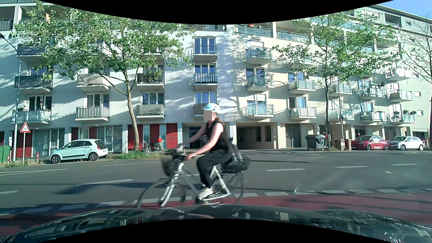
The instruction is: Follow the waypoints while adhering to traffic rules and regulations
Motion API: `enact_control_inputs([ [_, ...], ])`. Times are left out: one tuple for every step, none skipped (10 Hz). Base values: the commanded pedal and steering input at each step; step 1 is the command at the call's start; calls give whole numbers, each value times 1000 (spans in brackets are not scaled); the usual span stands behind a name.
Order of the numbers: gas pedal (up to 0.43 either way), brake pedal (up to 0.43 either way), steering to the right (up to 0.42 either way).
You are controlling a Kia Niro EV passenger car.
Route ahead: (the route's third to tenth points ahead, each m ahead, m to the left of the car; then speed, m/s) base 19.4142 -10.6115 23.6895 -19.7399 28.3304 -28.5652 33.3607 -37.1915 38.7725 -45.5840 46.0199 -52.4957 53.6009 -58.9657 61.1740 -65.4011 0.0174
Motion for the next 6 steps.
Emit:
enact_control_inputs([
  [0,183,272],
  [0,183,272],
  [0,171,272],
  [0,140,272],
  [0,18,272],
  [0,0,272],
])
